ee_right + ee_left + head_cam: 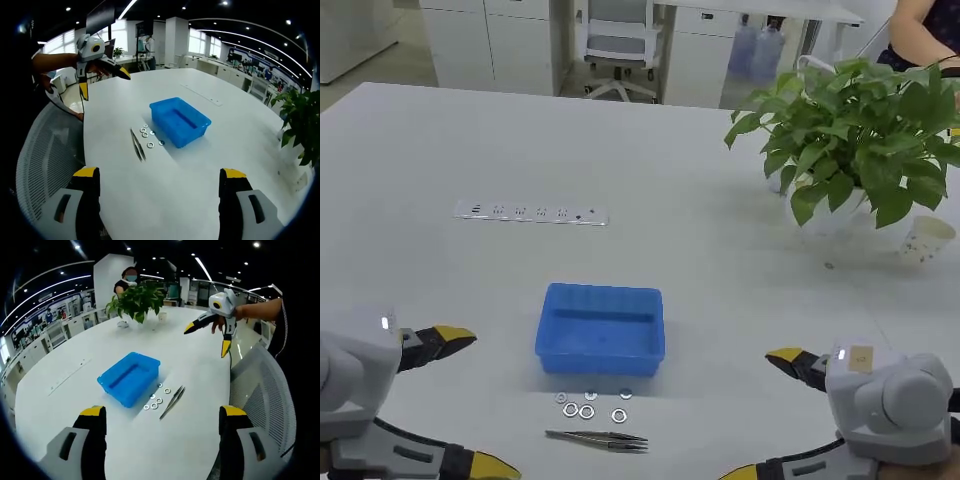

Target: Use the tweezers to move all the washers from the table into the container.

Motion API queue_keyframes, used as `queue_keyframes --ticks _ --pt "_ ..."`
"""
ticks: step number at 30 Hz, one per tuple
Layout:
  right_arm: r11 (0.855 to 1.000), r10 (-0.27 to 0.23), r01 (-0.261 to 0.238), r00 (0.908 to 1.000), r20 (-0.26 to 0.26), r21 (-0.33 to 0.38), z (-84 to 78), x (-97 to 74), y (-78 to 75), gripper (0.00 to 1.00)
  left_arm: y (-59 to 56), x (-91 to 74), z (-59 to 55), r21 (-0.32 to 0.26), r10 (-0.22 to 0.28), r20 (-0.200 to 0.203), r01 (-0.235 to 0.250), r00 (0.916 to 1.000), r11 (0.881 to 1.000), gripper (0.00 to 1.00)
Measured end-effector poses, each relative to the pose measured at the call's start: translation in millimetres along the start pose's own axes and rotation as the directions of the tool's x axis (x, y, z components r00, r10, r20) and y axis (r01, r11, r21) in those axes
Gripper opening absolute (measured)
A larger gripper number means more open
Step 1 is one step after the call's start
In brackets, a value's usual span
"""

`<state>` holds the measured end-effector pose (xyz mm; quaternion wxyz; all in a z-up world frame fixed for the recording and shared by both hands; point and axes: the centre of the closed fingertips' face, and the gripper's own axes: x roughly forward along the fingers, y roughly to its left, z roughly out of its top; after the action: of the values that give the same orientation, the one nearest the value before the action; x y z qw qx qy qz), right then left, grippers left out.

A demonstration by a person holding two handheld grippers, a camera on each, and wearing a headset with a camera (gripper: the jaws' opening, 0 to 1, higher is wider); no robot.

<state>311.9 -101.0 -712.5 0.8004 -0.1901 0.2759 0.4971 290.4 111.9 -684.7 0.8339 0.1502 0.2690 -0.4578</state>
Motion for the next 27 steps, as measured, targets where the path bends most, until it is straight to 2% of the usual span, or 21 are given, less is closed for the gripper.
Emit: queue_keyframes --ticks 27 --pt "1.0 0.008 -0.008 0.9999 -0.006 -0.001 -0.9 1.6 1.0 0.99 -2.2 1.5 -0.9 0.009 -0.012 -0.015 0.013 0.9998 1.0 0.99"
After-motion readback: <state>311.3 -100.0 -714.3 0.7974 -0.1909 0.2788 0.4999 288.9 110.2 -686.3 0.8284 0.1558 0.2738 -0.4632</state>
